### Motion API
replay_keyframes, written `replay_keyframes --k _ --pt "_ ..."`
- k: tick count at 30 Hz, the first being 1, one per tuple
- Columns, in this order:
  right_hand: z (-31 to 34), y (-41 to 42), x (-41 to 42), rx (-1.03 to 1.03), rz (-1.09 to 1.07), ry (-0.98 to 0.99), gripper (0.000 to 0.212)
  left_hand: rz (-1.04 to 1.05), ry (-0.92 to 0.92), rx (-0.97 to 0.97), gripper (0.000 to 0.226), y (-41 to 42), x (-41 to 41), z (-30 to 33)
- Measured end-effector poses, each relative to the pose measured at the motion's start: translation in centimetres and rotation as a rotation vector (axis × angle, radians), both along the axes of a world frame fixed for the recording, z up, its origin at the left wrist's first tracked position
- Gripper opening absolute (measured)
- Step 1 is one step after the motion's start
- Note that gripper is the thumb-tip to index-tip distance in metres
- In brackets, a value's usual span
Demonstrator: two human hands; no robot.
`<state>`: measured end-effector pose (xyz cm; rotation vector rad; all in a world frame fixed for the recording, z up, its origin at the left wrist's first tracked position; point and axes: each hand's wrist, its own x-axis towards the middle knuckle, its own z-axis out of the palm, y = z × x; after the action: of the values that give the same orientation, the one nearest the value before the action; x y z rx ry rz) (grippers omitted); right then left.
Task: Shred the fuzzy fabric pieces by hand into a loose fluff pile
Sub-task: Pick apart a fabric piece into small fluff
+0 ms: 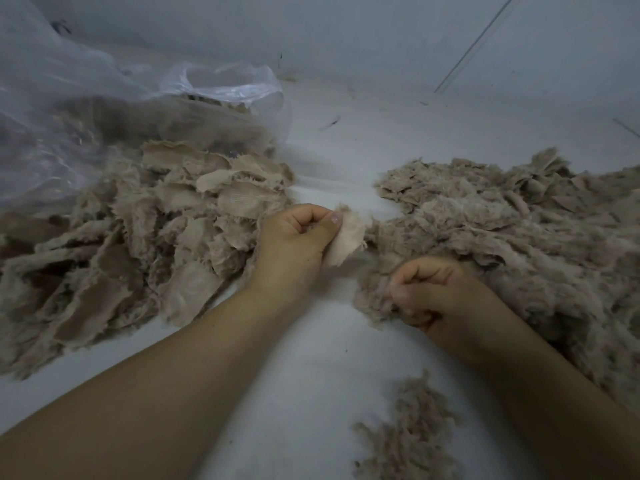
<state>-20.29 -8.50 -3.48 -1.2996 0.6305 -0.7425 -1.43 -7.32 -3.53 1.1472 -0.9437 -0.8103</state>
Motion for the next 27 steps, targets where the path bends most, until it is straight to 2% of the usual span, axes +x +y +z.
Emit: replay_keyframes --k 2,4,5,8,9,12,17,19,22,24,27 --pt "0.0 0.1 -0.4 -0.058 0.126 0.055 0.027 0.003 -0.010 -0.010 0.013 0.0 0.1 0.1" --pt "0.2 0.0 -0.5 -0.037 0.131 0.042 0.044 -0.057 -0.004 0.006 0.014 0.2 0.0 0.1" --pt "0.1 -0.2 -0.6 -0.018 0.100 0.031 0.043 -0.104 -0.006 0.017 0.017 0.3 -0.1 0.1" --pt "0.0 -0.3 -0.2 0.113 -0.069 0.024 0.007 -0.283 0.072 0.051 0.019 0.7 -0.5 0.1" --pt "-0.2 -0.4 0.0 0.162 -0.106 -0.005 0.003 -0.327 0.088 0.059 0.019 0.7 -0.6 0.1" --pt "-0.1 -0.3 0.5 0.236 -0.156 -0.096 0.006 -0.398 0.028 0.077 0.025 0.8 -0.8 0.0" --pt "0.0 -0.3 0.6 0.261 -0.159 -0.081 0.043 -0.510 0.051 0.093 0.017 0.8 -1.2 -0.1" --pt "0.0 -0.3 0.7 0.242 -0.159 -0.076 0.037 -0.493 0.057 0.098 0.012 0.7 -1.4 -0.2" --pt "0.0 -0.2 0.8 0.216 -0.187 -0.079 0.016 -0.370 0.021 0.066 0.016 0.5 -1.1 -0.3" --pt "0.0 -0.2 0.8 0.220 -0.201 -0.096 0.015 -0.300 0.028 0.057 0.022 0.3 -0.8 -0.1" --pt "-0.1 -0.2 0.8 0.228 -0.204 -0.104 0.015 -0.350 0.015 0.141 0.033 0.4 -0.5 0.1"
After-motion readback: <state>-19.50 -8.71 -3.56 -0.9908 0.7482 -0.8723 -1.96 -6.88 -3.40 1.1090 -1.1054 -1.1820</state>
